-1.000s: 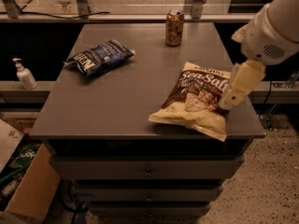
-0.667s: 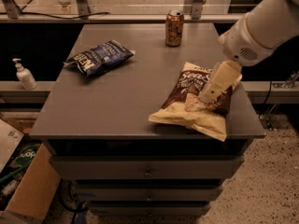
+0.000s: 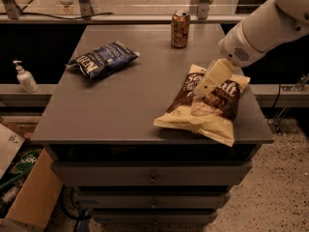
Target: Move orange can near blue chip bag
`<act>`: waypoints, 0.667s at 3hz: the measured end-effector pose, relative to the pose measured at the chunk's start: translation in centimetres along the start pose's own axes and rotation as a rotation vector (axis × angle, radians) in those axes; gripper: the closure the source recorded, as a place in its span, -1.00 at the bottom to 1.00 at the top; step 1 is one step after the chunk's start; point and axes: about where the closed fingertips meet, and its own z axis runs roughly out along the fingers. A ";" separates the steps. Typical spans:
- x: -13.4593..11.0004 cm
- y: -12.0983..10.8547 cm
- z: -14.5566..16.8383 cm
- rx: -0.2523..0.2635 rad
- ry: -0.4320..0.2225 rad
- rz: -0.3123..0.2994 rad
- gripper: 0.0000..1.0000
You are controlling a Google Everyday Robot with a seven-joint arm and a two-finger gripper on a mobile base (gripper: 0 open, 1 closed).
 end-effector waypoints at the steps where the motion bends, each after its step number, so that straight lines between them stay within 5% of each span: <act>1: 0.3 -0.1 0.3 0.010 -0.009 0.012 -1.00; 2: 0.7 -1.0 2.2 0.032 -0.071 0.070 -1.00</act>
Offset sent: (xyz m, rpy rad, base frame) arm 0.0623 -0.0055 -0.0259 0.2101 -0.1719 -0.1819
